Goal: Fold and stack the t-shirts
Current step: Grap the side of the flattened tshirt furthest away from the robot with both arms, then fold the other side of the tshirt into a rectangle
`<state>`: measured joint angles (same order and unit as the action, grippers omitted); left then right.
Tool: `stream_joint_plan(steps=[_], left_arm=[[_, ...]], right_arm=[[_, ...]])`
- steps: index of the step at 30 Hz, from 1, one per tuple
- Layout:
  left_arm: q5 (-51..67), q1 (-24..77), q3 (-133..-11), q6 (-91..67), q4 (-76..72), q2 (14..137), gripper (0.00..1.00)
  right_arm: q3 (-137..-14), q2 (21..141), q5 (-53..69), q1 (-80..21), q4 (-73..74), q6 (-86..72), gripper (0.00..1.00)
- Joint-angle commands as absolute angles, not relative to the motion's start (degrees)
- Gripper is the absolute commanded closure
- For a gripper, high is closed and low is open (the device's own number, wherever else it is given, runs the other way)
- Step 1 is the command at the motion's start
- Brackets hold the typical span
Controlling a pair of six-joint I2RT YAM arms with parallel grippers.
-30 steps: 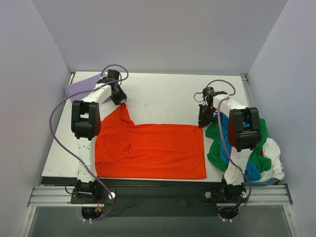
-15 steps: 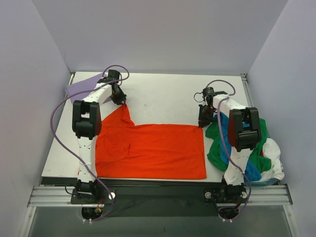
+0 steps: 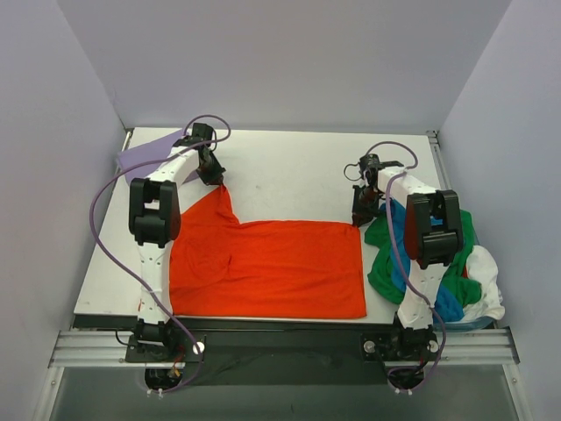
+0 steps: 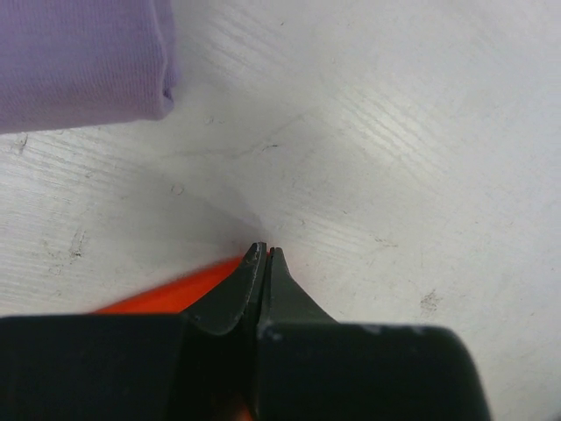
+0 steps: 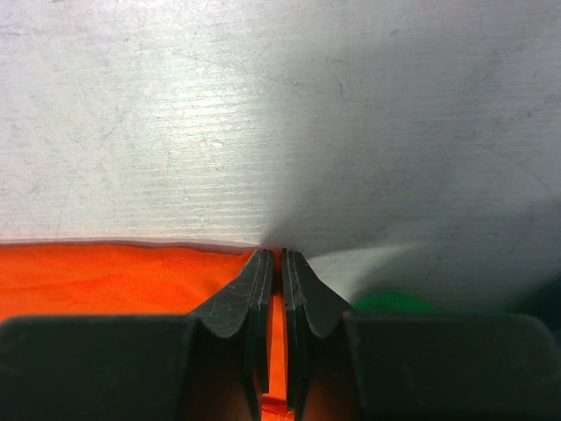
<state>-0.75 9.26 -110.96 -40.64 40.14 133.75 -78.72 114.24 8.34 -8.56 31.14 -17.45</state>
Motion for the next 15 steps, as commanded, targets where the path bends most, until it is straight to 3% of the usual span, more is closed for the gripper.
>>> stream_joint_plan(steps=[1, 15], left_arm=[[0.0, 8.79, -115.83, -38.67, 40.78, 132.36, 1.0], [3.34, 6.24, -134.99, -33.84, 45.0, 138.34, 1.0]], right_arm=[[-81.99, 114.35, 6.68, -8.53, 35.24, -18.01, 1.0], [-100.18, 120.76, 3.52, -8.18, 41.57, -18.28, 1.0]])
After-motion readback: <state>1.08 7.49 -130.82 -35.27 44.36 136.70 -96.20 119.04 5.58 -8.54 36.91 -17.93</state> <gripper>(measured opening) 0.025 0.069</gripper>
